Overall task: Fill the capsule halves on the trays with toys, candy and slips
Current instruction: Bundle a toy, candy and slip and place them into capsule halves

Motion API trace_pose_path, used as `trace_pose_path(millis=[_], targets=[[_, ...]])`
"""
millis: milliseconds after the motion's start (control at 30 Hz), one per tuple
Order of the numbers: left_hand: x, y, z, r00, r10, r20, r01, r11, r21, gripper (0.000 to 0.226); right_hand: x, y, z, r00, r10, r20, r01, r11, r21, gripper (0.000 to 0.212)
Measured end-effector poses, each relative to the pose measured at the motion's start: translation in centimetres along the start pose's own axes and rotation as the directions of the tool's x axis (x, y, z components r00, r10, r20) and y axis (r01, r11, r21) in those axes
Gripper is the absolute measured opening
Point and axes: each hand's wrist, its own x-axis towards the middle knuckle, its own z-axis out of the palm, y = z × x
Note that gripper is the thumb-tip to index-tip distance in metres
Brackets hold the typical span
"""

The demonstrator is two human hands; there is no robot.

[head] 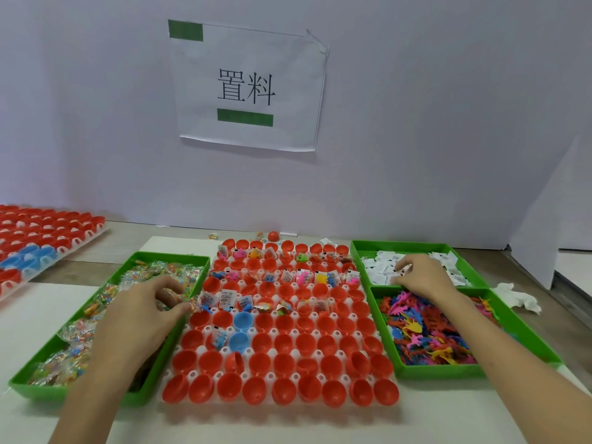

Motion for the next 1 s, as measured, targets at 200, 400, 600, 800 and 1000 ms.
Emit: trace_pose_path(millis=[200, 400, 600, 800, 1000], targets=[[-0.2, 0.4, -0.2, 1.0, 0.006, -0.009, -0.006, 1.0, 0.02, 0.013, 0.3, -0.1, 0.1, 1.0, 0.011, 0.01, -0.011, 1.0, -0.008, 0.02], [-0.4, 0.6, -0.4, 1.0, -0.022, -0.002, 0.022, 0.999, -0.028, 0.021, -0.3, 0.4, -0.3, 0.992, -0.049, -0.113, 0.065, 0.988, 0.142, 0.018], [-0.7, 0.5, -0.6, 0.991, -0.048, -0.123, 0.038, 0.996, -0.083, 0.026, -4.4, -0.9, -2.1, 0.954, -0.071, -0.291, 0.178, 0.916, 0.359, 0.015], [-1.0, 1.1, -0.8, 0.962, 0.054, -0.268, -0.094, 0.986, -0.14, 0.027, -10.7, -1.6, -2.2, 0.963, -0.055, -0.265, 0.212, 0.762, 0.611, 0.014], [-3.7, 5.9, -0.3, 0.955, 0.142, -0.261, -0.245, 0.875, -0.419, 0.02, -15.1, -4.0, -0.9, 0.98, -0.115, -0.161, 0.198, 0.526, 0.827, 0.007]])
